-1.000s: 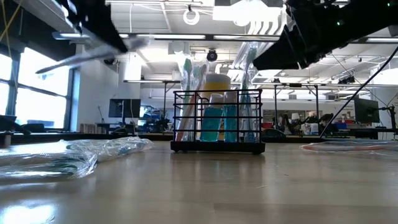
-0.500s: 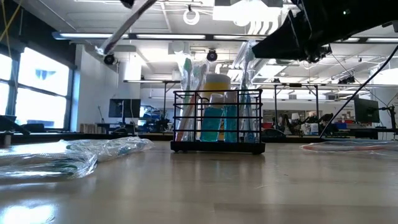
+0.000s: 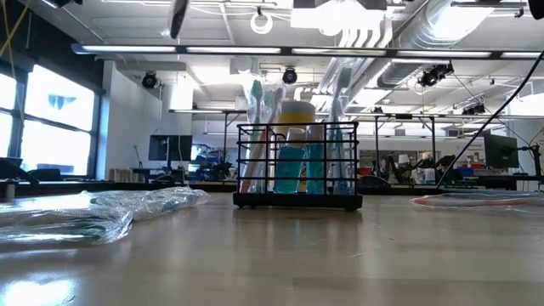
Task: Pick & Place toothbrushing station
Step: Put the purple toothbrush into the wire organizer
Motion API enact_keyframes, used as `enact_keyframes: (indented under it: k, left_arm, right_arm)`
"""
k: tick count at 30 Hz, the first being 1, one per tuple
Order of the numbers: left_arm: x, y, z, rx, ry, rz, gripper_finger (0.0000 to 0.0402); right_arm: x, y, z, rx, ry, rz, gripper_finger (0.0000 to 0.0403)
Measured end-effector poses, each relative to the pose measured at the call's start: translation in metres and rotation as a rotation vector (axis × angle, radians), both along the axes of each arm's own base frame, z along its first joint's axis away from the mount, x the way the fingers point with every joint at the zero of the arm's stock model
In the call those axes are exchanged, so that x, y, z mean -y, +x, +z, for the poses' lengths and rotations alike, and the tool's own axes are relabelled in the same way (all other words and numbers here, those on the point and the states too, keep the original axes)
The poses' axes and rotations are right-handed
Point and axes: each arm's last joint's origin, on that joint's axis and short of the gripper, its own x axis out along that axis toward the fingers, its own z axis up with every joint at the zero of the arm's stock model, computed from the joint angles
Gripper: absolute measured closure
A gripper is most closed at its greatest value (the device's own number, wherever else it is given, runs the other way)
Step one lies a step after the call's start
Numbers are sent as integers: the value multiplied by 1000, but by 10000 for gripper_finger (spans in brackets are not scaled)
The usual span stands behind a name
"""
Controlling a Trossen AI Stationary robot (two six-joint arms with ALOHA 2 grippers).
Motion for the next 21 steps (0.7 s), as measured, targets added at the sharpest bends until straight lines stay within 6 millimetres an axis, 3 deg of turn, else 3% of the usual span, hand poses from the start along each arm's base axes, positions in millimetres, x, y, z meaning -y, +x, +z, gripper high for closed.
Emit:
enact_keyframes:
  k: [5, 11, 21]
  left_arm:
    - [4, 8, -8, 71, -39, -68, 401]
    - [7, 33, -28, 79, -41, -49, 401]
    - [16, 73, -21, -14, -11, 48, 401]
  right_arm:
    - [0, 1, 2, 15, -8, 45, 247]
    - [3, 5, 8, 31, 8, 31, 239]
    - [-2, 14, 16, 26, 9, 27, 184]
